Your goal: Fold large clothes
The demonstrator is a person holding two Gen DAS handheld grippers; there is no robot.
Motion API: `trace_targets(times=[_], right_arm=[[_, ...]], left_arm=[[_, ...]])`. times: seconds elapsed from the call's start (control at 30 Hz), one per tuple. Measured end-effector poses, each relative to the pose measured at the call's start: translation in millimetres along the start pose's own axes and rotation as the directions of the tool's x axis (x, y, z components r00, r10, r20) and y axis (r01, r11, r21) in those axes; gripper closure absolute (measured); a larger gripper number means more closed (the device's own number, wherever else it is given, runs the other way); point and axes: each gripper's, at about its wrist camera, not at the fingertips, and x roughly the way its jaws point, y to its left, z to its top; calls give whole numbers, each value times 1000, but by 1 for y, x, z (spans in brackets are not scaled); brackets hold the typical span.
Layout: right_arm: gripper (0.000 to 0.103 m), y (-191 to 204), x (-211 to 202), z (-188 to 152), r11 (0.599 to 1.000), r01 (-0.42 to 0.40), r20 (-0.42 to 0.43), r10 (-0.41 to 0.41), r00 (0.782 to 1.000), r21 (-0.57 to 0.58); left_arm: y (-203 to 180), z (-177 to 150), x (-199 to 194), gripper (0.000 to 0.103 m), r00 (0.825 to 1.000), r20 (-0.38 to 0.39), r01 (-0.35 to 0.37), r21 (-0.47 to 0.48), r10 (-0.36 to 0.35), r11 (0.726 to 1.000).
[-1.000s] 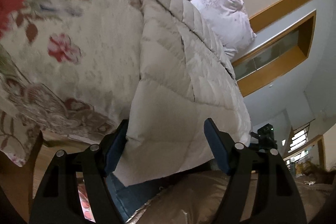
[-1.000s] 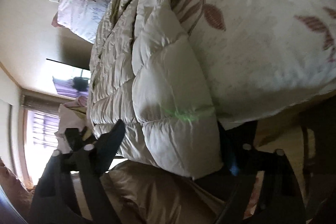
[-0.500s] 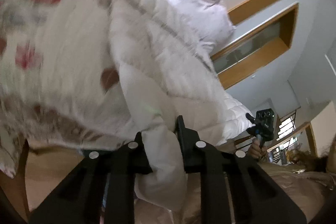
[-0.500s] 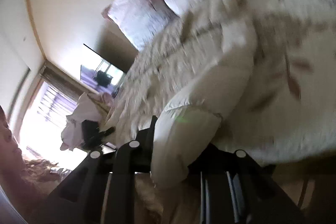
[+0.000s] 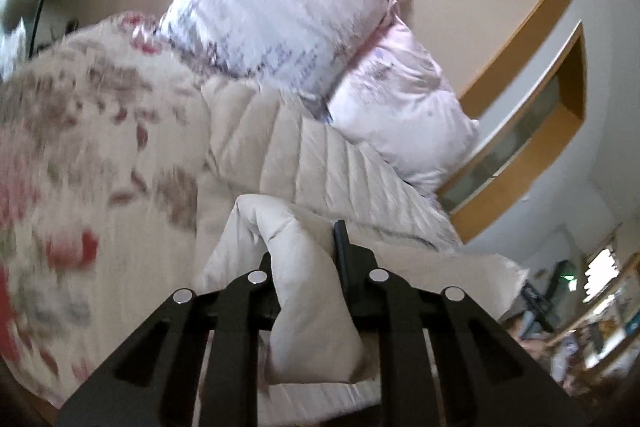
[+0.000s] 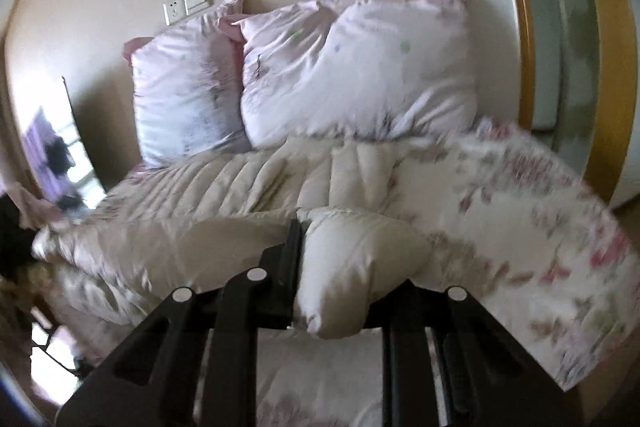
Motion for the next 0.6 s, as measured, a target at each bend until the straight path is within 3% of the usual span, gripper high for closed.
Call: trace_targets(times=[0.2,0.6], right_arm=[[84,10,33,27,992,108,34,-106,994,-72],[84,5,103,93,988,148,96,-144,985,-32]], left_arm=[[-4,38,36,88,996,19,-89,20,89,996],[-1,123,99,88,992,67,-106,8,106,994]])
